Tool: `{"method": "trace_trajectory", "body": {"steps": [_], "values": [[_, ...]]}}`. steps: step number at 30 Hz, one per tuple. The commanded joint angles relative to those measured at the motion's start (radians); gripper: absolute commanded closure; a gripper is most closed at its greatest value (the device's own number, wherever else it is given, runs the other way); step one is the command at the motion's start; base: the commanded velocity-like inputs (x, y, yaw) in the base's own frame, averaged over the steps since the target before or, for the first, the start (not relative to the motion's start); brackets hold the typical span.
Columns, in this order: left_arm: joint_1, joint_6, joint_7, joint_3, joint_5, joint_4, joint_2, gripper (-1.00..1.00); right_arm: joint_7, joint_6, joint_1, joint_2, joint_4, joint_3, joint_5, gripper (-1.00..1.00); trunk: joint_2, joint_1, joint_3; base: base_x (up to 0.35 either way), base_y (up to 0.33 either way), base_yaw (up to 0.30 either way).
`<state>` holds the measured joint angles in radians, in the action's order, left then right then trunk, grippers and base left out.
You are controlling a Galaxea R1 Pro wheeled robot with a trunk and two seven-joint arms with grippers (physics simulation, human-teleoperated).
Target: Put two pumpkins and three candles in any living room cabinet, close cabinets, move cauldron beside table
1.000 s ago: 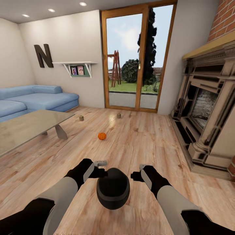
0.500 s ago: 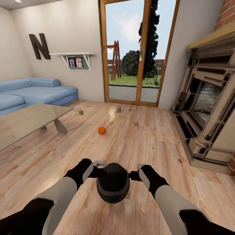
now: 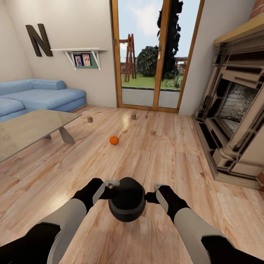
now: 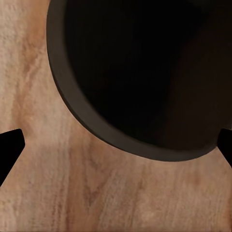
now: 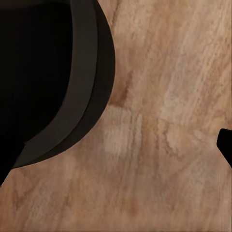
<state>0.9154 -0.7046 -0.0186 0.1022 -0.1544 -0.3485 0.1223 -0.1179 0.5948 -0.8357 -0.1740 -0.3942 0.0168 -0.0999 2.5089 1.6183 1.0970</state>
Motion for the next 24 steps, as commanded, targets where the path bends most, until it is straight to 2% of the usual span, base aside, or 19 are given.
{"method": "trace_trajectory", "body": {"steps": [1, 6, 17, 24], "values": [[0.0, -0.003, 0.003, 0.008, -0.01, -0.001, -0.001, -1.0, -0.008, 0.003, 0.0, -0.001, -0.002, 0.001, -0.011, -1.0, 0.001, 0.0, 0.005, 0.0, 0.0, 0.0], [0.0, 0.001, 0.003, 0.008, -0.011, -0.002, -0.001, -1.0, -0.008, 0.003, 0.0, -0.001, -0.002, 0.001, -0.011, -1.0, 0.002, 0.002, 0.024, 0.0, 0.0, 0.0], [0.0, 0.002, 0.003, 0.007, -0.011, -0.002, -0.001, -1.0, -0.008, 0.003, 0.0, -0.001, -0.002, 0.001, -0.011, -1.0, 0.002, 0.002, 0.024, 0.002, 0.001, 0.0], [0.0, 0.002, 0.003, 0.007, -0.011, -0.003, -0.001, -1.0, -0.008, 0.003, 0.0, -0.001, -0.002, 0.001, -0.011, -1.0, 0.002, 0.002, 0.024, 0.087, 0.047, 0.0]]}}
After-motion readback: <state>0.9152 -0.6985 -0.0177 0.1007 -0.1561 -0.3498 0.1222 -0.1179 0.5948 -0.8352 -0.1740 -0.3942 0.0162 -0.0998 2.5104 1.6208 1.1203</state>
